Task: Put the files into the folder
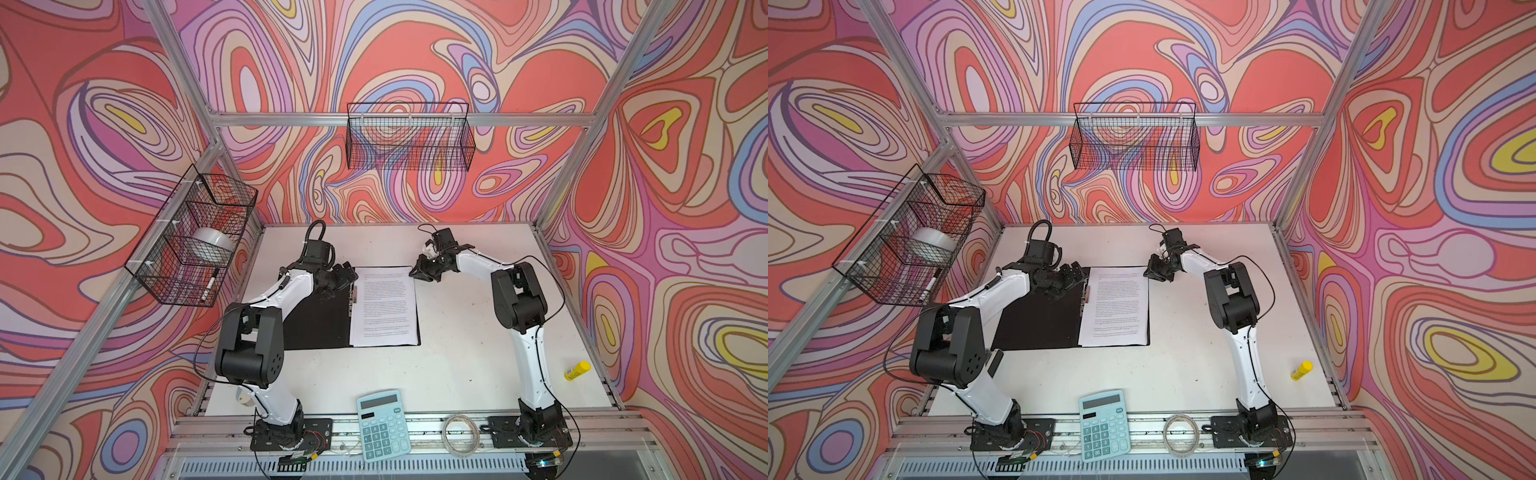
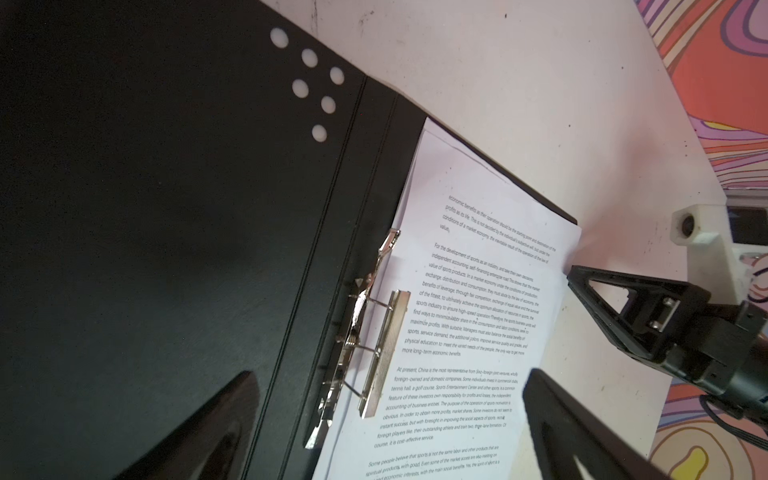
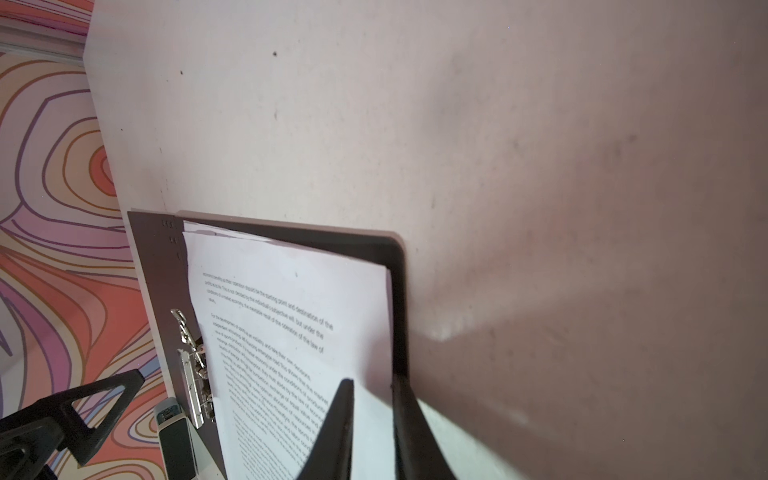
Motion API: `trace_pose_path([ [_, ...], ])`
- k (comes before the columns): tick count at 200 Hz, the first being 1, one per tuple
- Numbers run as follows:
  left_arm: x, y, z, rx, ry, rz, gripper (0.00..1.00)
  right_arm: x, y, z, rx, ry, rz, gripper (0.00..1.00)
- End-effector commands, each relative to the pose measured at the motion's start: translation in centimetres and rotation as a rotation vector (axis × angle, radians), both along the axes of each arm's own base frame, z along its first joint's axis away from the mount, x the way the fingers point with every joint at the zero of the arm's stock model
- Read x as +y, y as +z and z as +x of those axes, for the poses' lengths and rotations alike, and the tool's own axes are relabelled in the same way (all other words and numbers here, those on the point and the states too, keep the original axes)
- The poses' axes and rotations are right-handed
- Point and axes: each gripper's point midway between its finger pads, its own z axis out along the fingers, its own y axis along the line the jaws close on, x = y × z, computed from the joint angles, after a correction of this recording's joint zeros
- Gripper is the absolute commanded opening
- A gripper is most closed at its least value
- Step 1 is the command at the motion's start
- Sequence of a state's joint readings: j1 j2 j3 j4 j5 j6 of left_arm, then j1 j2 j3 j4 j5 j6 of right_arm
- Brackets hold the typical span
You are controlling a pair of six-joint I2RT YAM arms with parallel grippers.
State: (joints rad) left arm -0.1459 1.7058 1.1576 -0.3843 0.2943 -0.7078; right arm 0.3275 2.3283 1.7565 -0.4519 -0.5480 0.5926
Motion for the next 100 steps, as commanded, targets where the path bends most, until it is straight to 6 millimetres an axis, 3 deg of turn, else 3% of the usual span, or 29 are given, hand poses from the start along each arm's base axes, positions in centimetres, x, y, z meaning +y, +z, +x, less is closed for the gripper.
trace_pose_path([
  [1,0.13,-0.07,0.0,-0.002,0.012,0.009,1.0,0.44,-0.06,0.53,-0.016,0.017,0.015,0.18],
  [50,0.15,0.0,0.07,-0.004,0.014,0.009,1.0,0.83,-0.27,0.48,-0.008,0.028,0.016,0.18],
  [100,0.33,0.68,0.25,-0.025,0.008,0.024,1.0,-0.07,0.48,0.5,-0.031,0.0,-0.03,0.21],
])
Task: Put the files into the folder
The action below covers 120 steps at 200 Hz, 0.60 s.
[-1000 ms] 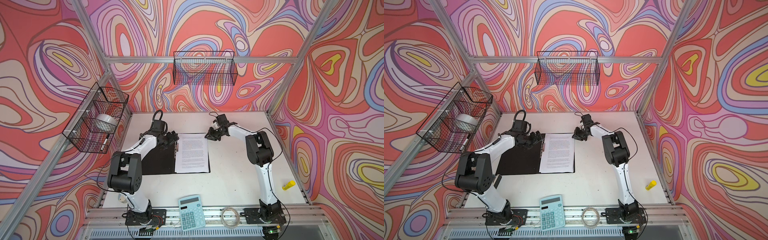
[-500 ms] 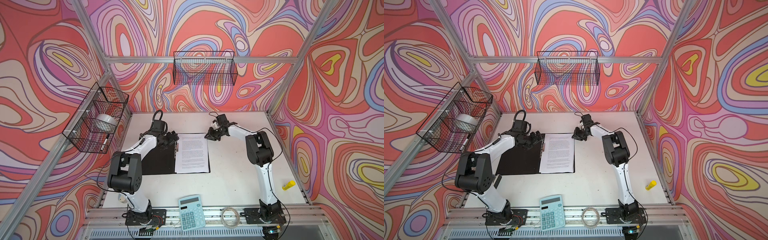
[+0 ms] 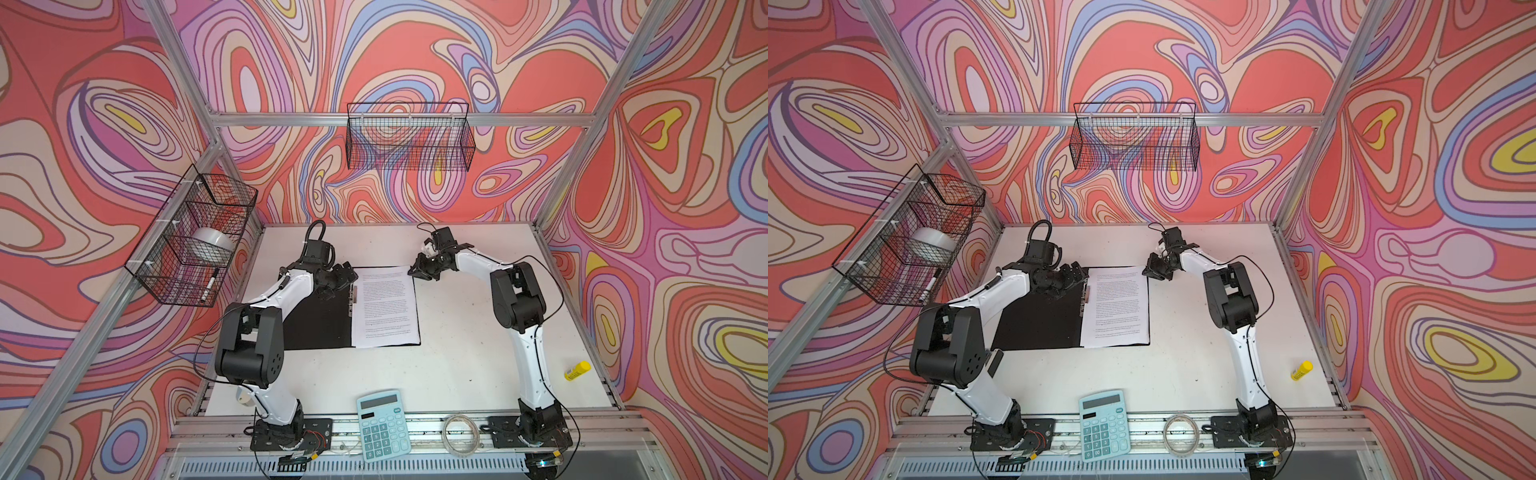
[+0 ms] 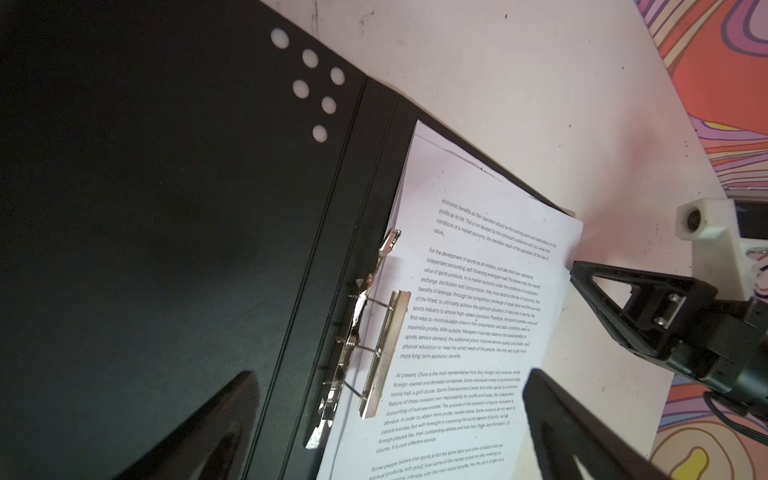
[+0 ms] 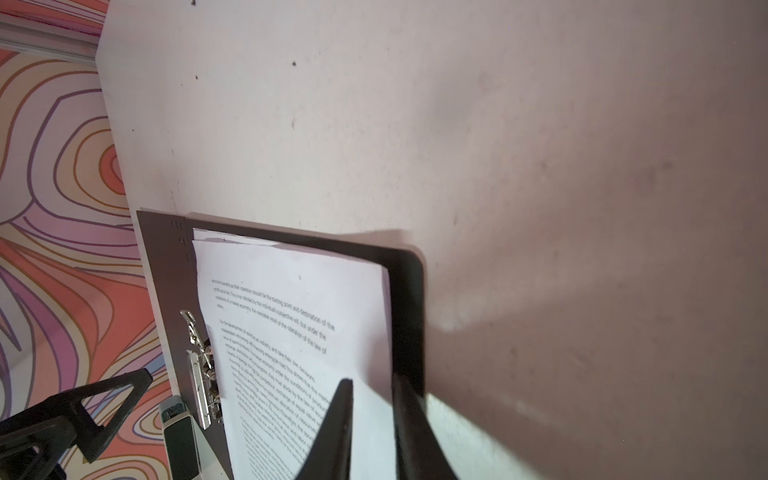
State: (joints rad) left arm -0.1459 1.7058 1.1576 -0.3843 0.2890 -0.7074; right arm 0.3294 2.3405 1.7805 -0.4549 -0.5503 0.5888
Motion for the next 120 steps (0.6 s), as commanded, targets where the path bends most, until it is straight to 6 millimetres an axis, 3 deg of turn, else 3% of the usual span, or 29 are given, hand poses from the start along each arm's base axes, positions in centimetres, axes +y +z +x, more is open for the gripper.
trace_pose_path([
  [1,0.3,0.7,0.2,-0.025,0.005,0.02,1.0,-0.4,0.4,0.1,-0.022,-0.007,-0.034,0.21],
  [29,0.5,1.7,0.6,-0.048,-0.004,0.044,1.0,-0.9,1.6,0.2,-0.051,-0.028,-0.057,0.23],
  [67,0.6,3.0,0.8,-0.079,-0.016,0.055,1.0,-1.7,4.8,-0.6,-0.094,-0.052,-0.064,0.24],
  [87,0.5,3.0,0.7,-0.078,-0.017,0.047,1.0,-1.9,6.4,-2.6,-0.083,-0.045,-0.031,0.24],
  [120,0.0,2.9,1.0,-0.07,-0.026,0.026,1.0,-3.0,7.6,-7.8,-0.037,-0.018,-0.013,0.22],
])
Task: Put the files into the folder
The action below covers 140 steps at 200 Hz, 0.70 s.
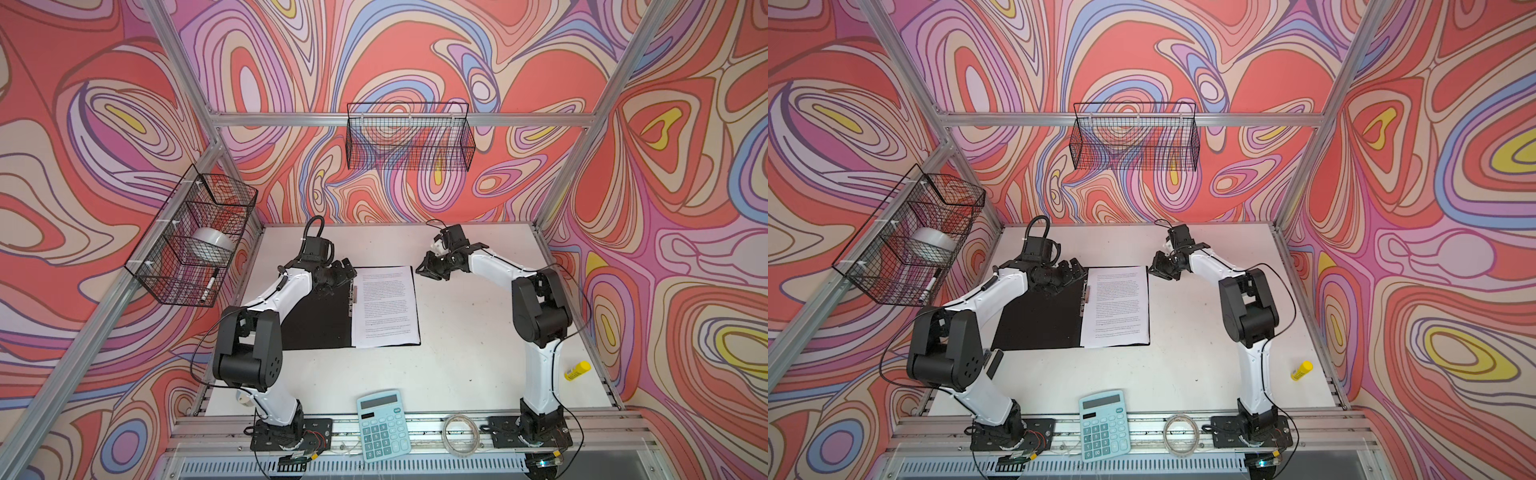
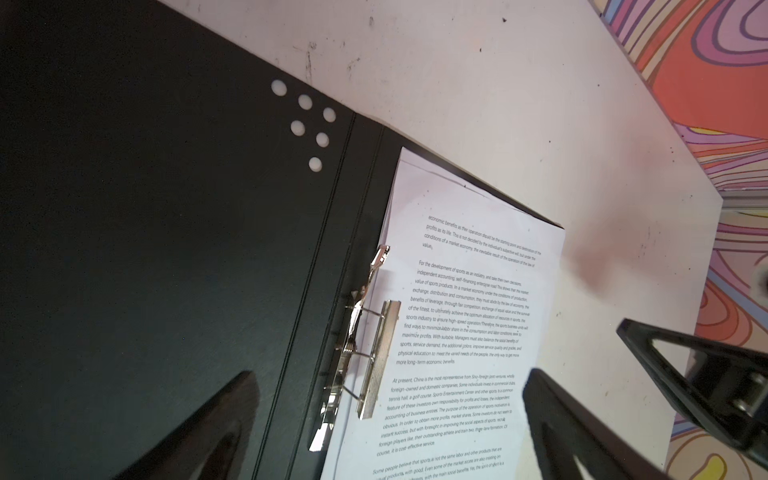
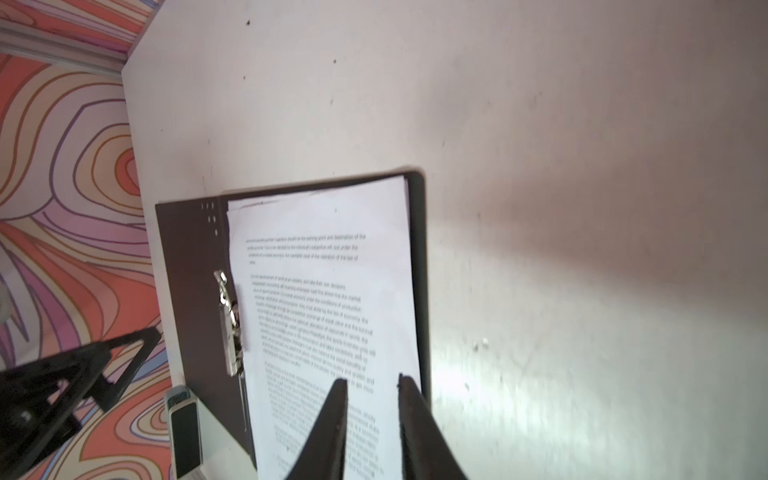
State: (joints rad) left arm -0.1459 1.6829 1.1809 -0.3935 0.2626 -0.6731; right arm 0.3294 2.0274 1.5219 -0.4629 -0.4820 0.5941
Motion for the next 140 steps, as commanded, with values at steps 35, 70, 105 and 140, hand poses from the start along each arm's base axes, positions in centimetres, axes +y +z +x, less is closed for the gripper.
trace_pose_path([
  [35,-0.8,0.5,1.2,0.001,-0.036,-0.001,1.0,-0.6,0.8,-9.4,0.11,0.082,0.016,0.18],
  [70,-2.1,0.0,2.6,-0.001,-0.099,-0.025,1.0,-0.8,1.3,-11.9,0.095,0.064,0.039,0.17],
  [105,-3.8,-1.3,4.0,0.039,-0.164,-0.054,1.0,-0.8,1.2,-12.1,0.088,0.03,0.066,0.16],
  [140,-4.6,-2.6,4.2,0.072,-0.179,-0.071,1.0,-1.0,1.1,-11.8,0.082,0.019,0.061,0.16],
])
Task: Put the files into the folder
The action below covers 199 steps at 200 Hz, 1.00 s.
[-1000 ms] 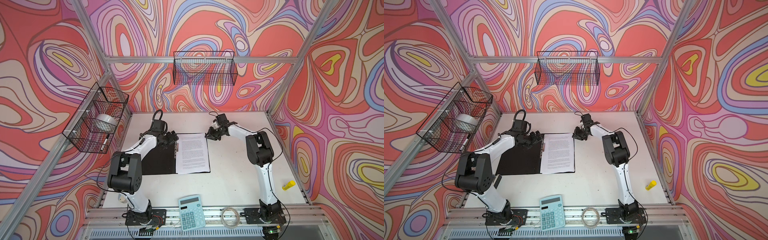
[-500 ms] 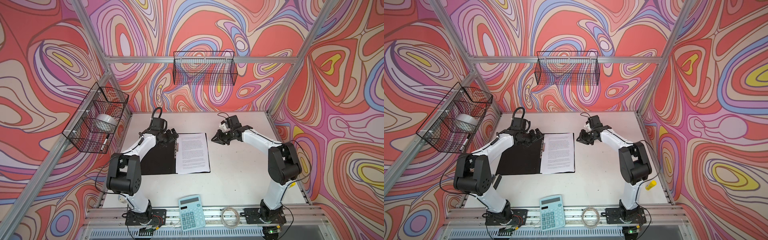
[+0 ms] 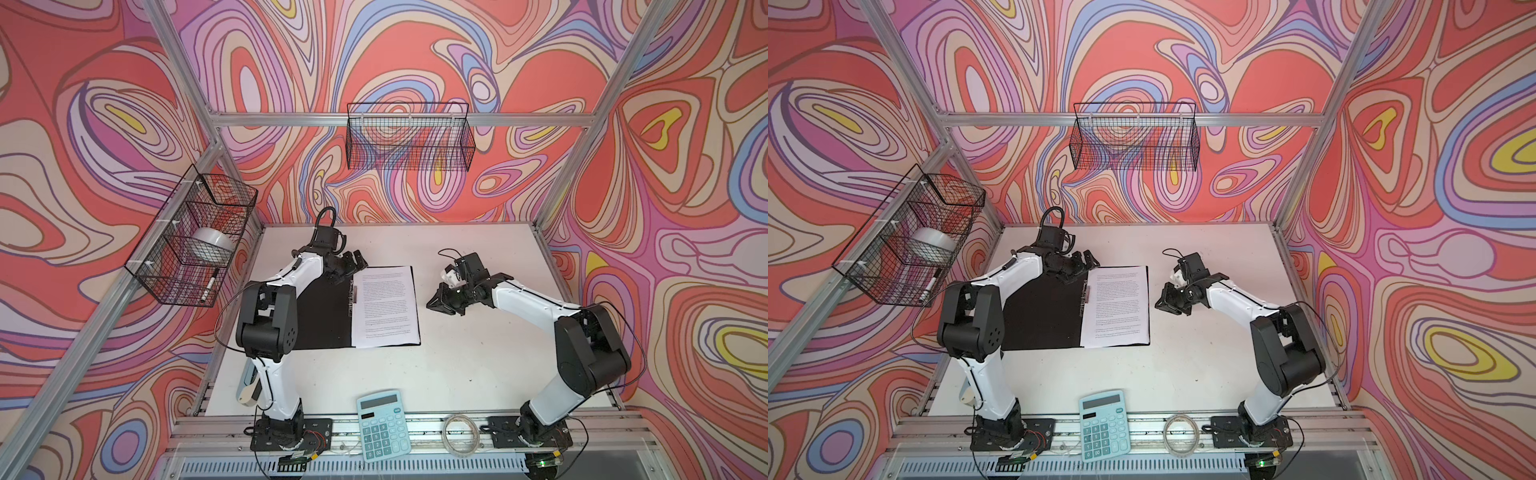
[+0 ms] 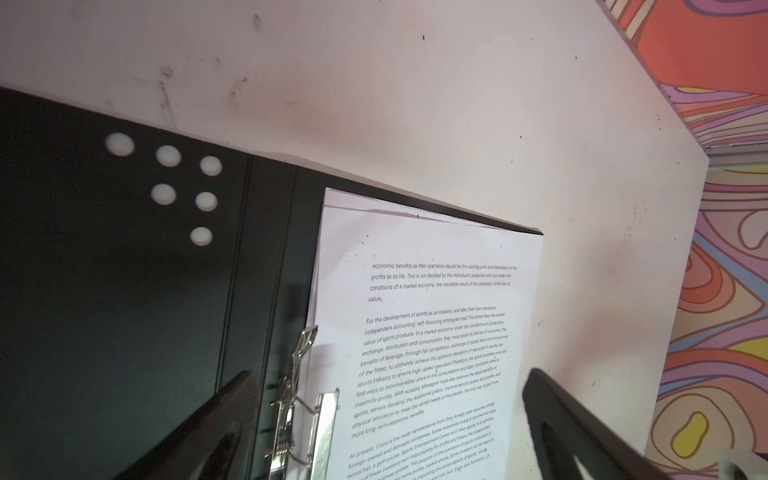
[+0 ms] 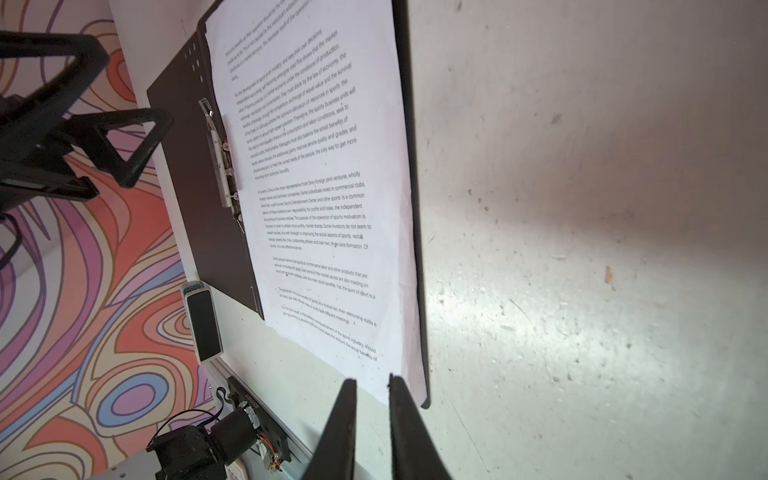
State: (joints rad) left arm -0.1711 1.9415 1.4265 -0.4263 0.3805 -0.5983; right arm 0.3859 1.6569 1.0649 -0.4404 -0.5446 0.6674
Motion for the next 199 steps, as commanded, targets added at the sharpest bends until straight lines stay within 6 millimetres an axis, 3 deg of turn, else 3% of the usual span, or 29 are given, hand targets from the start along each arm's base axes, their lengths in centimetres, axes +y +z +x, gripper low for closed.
trace_pose_path([
  [1,-0.7,-0.6,-0.4,0.039,-0.031,-0.013,1.0,0.0,0.9,0.6,-0.042,-0.018,0.013,0.16],
  [89,-1.2,-3.0,-0.2,0.079,-0.046,-0.025,1.0,0.3,0.9,1.2,-0.048,-0.017,0.016,0.16],
  [199,-2.5,-2.0,0.2,0.054,-0.069,-0.139,1.0,0.4,0.2,1.2,-0.04,-0.006,0.01,0.15],
])
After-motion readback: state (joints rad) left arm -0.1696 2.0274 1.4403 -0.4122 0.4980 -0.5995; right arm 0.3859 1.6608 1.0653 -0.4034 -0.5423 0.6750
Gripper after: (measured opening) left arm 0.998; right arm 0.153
